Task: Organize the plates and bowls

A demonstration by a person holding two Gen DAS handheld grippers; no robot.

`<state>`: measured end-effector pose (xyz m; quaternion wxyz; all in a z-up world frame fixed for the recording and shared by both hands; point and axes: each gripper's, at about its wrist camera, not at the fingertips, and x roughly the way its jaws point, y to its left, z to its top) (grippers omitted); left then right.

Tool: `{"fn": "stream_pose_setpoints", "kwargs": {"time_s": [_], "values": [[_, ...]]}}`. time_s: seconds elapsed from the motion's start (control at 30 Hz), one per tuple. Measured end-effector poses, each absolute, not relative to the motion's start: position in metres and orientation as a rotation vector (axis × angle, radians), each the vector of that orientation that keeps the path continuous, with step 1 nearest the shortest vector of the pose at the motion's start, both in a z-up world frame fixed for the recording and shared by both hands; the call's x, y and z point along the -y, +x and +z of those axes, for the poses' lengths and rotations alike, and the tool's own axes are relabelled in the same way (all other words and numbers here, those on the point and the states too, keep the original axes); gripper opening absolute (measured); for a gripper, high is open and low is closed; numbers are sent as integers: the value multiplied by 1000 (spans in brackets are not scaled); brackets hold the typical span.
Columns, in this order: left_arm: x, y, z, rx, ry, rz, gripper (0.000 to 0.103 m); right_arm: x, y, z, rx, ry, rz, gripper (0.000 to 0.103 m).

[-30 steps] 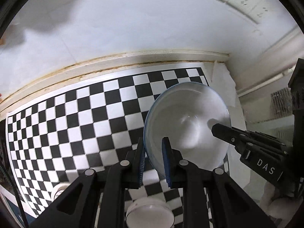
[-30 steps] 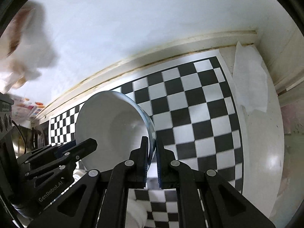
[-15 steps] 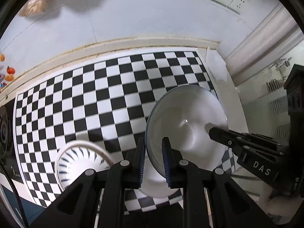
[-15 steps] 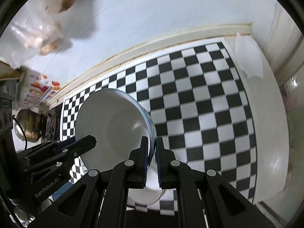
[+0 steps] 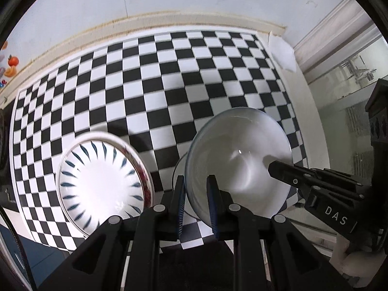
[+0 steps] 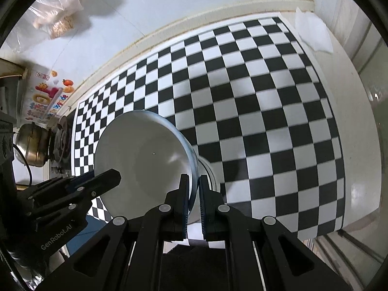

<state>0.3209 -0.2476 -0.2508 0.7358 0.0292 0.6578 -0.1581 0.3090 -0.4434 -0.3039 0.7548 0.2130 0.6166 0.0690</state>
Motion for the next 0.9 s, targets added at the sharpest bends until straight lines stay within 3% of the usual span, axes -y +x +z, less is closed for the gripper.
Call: {"fn": "stream_pose_setpoints", "kwargs": {"time_s": [0.4,0.9], "values": [[242,320,-289,-1520,80,-306,15,430,308,-350,-1428,444,144,9],[242,319,-315,-1575,121,-300,15,415,321,-366,-1479,368,127,10]]}}
